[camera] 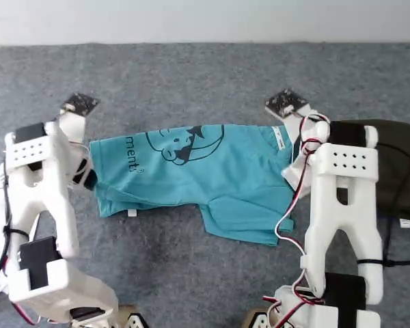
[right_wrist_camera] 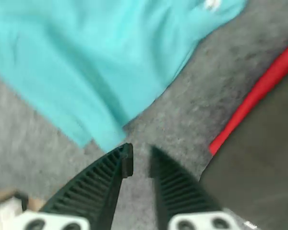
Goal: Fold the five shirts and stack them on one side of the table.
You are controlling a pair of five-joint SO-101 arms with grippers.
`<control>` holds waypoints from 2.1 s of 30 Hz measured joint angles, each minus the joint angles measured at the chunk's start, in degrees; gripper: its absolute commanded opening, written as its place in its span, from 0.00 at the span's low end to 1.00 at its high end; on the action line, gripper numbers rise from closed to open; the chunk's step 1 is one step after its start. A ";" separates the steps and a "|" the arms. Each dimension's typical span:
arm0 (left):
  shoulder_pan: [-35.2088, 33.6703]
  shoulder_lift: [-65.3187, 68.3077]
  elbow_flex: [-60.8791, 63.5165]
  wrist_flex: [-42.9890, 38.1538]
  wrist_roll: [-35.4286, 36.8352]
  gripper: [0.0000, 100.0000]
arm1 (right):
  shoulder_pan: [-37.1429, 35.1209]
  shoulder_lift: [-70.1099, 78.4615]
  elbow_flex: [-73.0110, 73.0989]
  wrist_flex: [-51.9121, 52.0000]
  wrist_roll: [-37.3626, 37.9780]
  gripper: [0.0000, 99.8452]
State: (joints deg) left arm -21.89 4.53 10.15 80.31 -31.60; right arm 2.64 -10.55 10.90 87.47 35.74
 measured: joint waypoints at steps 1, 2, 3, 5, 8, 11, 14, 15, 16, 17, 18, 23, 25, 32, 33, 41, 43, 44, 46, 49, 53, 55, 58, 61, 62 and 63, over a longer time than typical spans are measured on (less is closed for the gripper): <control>-0.88 -0.88 -0.79 0.00 0.26 0.12 | -0.44 0.97 -0.35 -0.97 -1.76 0.01; -1.85 -1.93 -1.23 0.53 -0.09 0.12 | -0.97 2.37 -0.97 -1.67 -3.52 0.01; -2.99 -2.90 -1.41 0.97 -1.32 0.12 | -1.41 3.69 -2.02 -2.11 -5.27 0.01; -5.10 -5.10 -1.58 2.29 -4.48 0.11 | -2.20 6.68 -5.01 -2.55 -8.70 0.01; -5.36 -8.44 -1.58 3.43 -5.98 0.11 | -2.64 11.96 -11.25 -2.99 -12.84 0.01; -2.81 -9.58 -1.58 2.37 0.97 0.11 | -3.52 19.43 -18.81 -2.99 -16.00 0.01; 3.43 -7.91 -1.58 -1.76 15.56 0.11 | -5.45 28.75 -26.81 -2.99 -19.96 0.01; 5.27 -6.42 -1.58 -3.69 21.54 0.11 | -6.24 32.00 -29.71 -2.99 -21.36 0.01; 6.77 -4.22 -1.58 -5.36 27.25 0.11 | -6.95 34.81 -32.62 -2.99 -22.68 0.01; 8.09 -1.58 -1.58 -7.03 32.09 0.11 | -7.65 37.80 -35.43 -2.99 -23.82 0.01; 9.41 1.41 -1.58 -8.79 35.34 0.11 | -8.26 40.53 -38.42 -2.99 -24.62 0.01; 11.69 19.16 -4.48 -12.92 40.09 0.03 | -8.88 52.13 -50.02 -2.99 -26.02 0.01; 10.64 23.91 -9.58 -9.85 42.02 0.03 | -8.18 56.88 -53.80 -2.99 -26.02 0.01; 8.44 32.70 -23.74 -6.86 44.04 0.07 | -4.31 69.89 -65.76 -2.99 -26.20 0.01; 8.44 33.41 -24.97 -6.77 43.96 0.07 | -4.13 71.12 -67.25 -2.99 -26.20 0.01; 8.26 35.25 -35.52 0.09 36.04 0.07 | -3.96 74.11 -78.33 4.66 -26.20 0.01; 8.18 35.25 -38.42 3.52 33.58 0.07 | -3.96 74.11 -81.93 7.91 -26.20 0.01; 8.09 35.25 -39.82 5.27 32.44 0.07 | -3.96 74.11 -83.96 9.67 -26.20 0.01; 8.09 34.37 -42.55 8.53 31.47 0.07 | -3.96 74.11 -88.70 12.22 -26.20 0.01; 8.09 32.70 -44.75 10.99 31.21 0.06 | -3.96 74.11 -95.74 13.01 -26.20 0.01; 9.05 32.70 -43.34 10.37 31.03 0.03 | -5.36 74.11 -99.52 13.01 -26.20 0.01; 10.02 32.70 -41.14 7.12 31.21 0.02 | -6.77 74.99 -99.25 13.01 -26.20 0.01; 10.81 32.79 -36.57 0.35 33.05 0.02 | -6.59 79.30 -97.67 12.48 -26.20 0.01; 10.81 33.23 -32.79 -5.19 35.69 0.01 | -5.71 83.78 -97.58 11.16 -26.20 0.01; 10.73 33.58 -31.91 -6.51 36.40 0.01 | -5.19 84.75 -97.58 10.90 -26.20 0.01; 10.64 33.76 -31.21 -7.47 37.19 0.01 | -4.57 85.54 -97.58 10.73 -26.20 0.01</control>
State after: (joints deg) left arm -11.25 38.29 -21.05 72.84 5.58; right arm -1.93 74.99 -86.68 98.20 9.54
